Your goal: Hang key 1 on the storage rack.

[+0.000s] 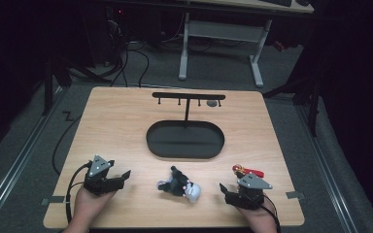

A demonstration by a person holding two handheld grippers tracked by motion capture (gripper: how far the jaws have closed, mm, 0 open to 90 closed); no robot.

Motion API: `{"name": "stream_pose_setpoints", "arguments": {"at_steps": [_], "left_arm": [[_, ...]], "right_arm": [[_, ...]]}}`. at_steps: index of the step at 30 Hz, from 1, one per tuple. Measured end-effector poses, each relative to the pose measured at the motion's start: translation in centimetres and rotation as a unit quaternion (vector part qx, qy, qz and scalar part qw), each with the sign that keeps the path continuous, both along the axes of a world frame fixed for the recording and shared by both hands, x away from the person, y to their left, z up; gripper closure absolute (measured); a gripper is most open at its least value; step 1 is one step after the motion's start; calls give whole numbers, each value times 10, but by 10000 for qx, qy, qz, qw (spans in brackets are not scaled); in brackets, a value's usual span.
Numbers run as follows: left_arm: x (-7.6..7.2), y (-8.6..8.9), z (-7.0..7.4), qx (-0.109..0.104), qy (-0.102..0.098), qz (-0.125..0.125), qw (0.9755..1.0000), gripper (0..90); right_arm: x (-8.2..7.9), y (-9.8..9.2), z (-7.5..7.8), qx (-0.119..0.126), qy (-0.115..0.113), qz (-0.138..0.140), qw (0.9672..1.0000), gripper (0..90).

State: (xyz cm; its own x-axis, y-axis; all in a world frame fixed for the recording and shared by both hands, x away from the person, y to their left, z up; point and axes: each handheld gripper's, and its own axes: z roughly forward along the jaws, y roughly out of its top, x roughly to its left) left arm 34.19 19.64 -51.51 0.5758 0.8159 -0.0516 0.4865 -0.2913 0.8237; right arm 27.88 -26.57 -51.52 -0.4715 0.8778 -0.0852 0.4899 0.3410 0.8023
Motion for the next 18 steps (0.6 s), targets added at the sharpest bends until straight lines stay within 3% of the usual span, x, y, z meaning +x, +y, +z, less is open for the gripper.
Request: {"name": "stream_pose_setpoints", "arguments": {"at_steps": [5, 10, 18], "left_arm": [[1, -5, -3, 59, 53, -73, 9999, 247], [1, -8, -4, 105, 75, -138, 9998, 252], [0, -15, -4, 171, 3, -256, 9995, 252]], "right_arm": [[-2, -6, -1, 98, -112, -51, 9999, 209], [-1, -13, -3, 246, 18, -148, 9996, 193], [-2, -13, -4, 198, 20, -93, 9998, 190]]}}
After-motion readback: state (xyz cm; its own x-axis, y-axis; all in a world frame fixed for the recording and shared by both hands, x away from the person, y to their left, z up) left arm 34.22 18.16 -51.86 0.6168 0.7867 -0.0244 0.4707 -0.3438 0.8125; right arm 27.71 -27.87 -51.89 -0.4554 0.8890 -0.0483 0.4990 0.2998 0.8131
